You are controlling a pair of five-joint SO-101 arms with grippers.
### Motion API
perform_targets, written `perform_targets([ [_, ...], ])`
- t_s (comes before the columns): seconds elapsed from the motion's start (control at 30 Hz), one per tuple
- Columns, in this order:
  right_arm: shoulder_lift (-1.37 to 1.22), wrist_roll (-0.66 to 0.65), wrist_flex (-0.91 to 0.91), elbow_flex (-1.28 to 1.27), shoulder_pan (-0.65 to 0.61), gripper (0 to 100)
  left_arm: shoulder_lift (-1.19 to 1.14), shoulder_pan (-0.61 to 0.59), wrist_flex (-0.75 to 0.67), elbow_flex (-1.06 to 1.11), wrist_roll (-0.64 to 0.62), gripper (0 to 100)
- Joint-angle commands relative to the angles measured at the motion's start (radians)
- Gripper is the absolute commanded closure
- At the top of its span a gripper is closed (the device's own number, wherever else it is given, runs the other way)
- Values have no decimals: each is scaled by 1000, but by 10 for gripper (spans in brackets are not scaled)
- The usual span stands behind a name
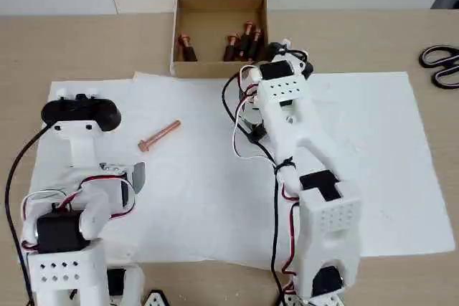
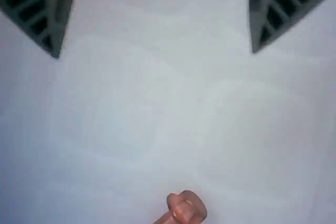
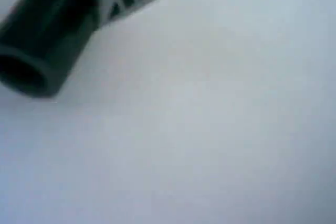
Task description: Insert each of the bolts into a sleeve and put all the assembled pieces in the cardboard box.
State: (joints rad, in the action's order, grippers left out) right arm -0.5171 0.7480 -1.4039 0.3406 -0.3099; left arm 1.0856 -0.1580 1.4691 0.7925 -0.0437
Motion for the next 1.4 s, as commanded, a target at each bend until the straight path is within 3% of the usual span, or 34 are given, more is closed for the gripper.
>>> perform_targets([
  [0.0, 2, 15, 54, 5, -2, 790, 12, 0, -29, -42, 3, 778],
  [0.6, -77, 15, 36, 5, -4, 798, 12, 0, -29, -41, 3, 778],
  [0.77, -71, 12, 35, 5, 2, 983, 12, 0, -28, -41, 3, 778],
  [1.0, -68, 9, 31, 28, 64, 995, 12, 0, -25, -41, 3, 778],
  [1.1, -68, 5, -41, 114, 96, 995, 12, 0, -25, -41, 3, 778],
  [1.37, -71, -176, -280, 405, 193, 995, 12, 0, -29, -16, 3, 778],
])
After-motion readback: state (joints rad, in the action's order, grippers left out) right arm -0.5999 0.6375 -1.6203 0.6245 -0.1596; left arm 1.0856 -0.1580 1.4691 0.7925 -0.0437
